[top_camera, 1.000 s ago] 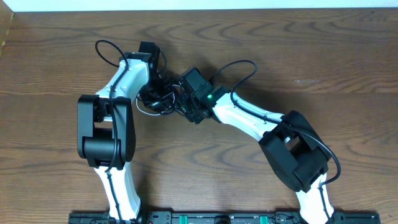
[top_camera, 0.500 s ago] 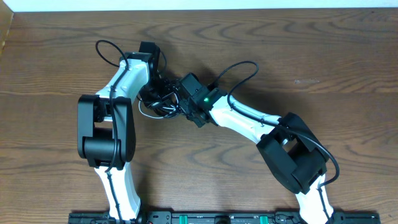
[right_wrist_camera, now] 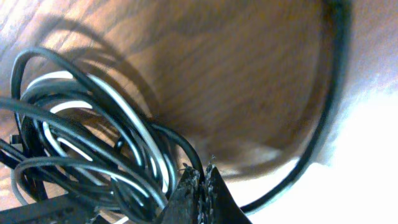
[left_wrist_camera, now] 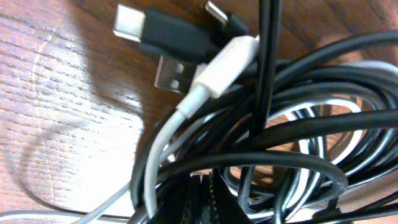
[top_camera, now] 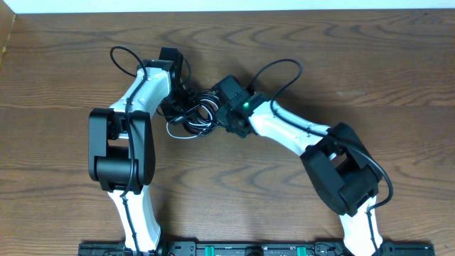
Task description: Untangle cables
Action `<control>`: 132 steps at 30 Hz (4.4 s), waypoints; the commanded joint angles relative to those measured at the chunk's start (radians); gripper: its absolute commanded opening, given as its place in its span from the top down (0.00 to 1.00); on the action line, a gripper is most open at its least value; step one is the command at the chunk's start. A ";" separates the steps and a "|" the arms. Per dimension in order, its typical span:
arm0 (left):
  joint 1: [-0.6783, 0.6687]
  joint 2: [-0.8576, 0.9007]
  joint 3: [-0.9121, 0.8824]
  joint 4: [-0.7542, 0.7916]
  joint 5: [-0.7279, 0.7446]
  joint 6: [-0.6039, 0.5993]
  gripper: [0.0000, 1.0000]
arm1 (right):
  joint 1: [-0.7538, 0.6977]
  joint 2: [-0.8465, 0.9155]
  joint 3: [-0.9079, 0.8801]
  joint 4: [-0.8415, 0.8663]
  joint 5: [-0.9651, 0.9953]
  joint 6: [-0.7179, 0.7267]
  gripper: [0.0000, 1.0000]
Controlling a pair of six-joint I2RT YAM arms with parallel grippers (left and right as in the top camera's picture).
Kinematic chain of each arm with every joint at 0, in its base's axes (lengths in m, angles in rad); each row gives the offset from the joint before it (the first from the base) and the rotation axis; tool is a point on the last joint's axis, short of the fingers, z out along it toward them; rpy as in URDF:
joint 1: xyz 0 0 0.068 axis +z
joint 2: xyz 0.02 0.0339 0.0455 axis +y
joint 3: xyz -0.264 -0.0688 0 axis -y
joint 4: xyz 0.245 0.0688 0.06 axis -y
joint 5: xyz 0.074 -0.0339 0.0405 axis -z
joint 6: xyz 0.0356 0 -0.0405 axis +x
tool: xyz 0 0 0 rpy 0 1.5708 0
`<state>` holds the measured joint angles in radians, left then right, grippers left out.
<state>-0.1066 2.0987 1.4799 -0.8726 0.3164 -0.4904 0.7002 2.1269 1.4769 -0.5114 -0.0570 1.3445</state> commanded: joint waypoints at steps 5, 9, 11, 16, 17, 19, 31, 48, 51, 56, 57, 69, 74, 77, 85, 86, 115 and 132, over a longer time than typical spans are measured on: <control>0.005 0.013 0.001 -0.004 -0.014 -0.005 0.92 | -0.045 0.008 -0.003 -0.101 0.058 -0.210 0.99; 0.005 0.013 0.001 -0.004 -0.013 -0.005 0.92 | -0.069 0.008 -0.003 -0.105 0.092 -0.306 0.99; 0.003 0.013 0.001 -0.005 -0.005 -0.005 0.92 | -0.089 0.008 -0.003 -0.106 0.092 -0.362 0.99; 0.003 0.013 0.001 -0.004 0.012 -0.005 0.93 | -0.122 0.008 -0.003 -0.106 0.080 -0.477 0.99; 0.003 0.013 0.001 -0.004 0.012 -0.005 0.92 | -0.125 0.008 -0.003 -0.106 0.080 -0.502 0.99; 0.003 0.013 0.001 -0.004 0.012 -0.005 0.92 | -0.126 0.008 -0.003 -0.105 0.081 -0.569 0.99; 0.005 0.013 0.001 -0.005 -0.021 -0.005 0.92 | -0.138 0.008 -0.003 -0.083 0.121 -0.793 0.99; 0.034 0.013 0.001 -0.009 -0.021 -0.013 0.92 | -0.328 0.007 -0.003 -0.233 -0.043 -0.893 0.99; 0.033 0.013 0.001 -0.009 -0.006 -0.012 0.92 | -0.332 0.008 -0.003 -0.232 -0.069 -0.898 0.99; 0.035 0.009 0.006 -0.035 0.146 0.050 0.93 | -0.311 0.008 -0.003 -0.203 -0.085 -0.897 0.99; 0.043 -0.006 0.015 -0.073 0.194 0.060 0.92 | -0.303 0.007 -0.003 -0.200 -0.085 -0.897 0.99; 0.023 -0.118 0.012 -0.174 0.200 -0.363 0.92 | -0.293 0.007 -0.003 -0.134 -0.488 -0.896 0.99; -0.017 -0.118 0.011 -0.154 0.195 -0.495 0.92 | -0.281 0.007 -0.003 -0.116 -0.563 -0.809 0.99; -0.048 -0.118 0.011 -0.139 0.195 -0.508 0.92 | -0.280 0.007 -0.003 -0.117 -0.569 -0.799 0.99; -0.128 -0.117 0.011 -0.089 0.158 -0.586 0.92 | -0.335 0.007 -0.003 -0.178 -0.540 -0.879 0.99; -0.137 -0.117 0.011 -0.082 0.158 -0.597 0.92 | -0.346 0.007 -0.003 -0.180 -0.540 -0.879 0.99; -0.278 -0.072 0.010 0.048 0.011 -0.761 0.71 | -0.259 0.008 -0.018 -0.110 -0.404 -0.800 0.77; -0.283 -0.026 0.008 0.049 0.011 -0.768 0.71 | -0.260 0.008 -0.166 0.025 -0.397 -0.592 0.89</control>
<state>-0.3882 2.0396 1.4815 -0.8215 0.3408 -1.2526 0.4362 2.1101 1.3468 -0.4725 -0.5045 0.7238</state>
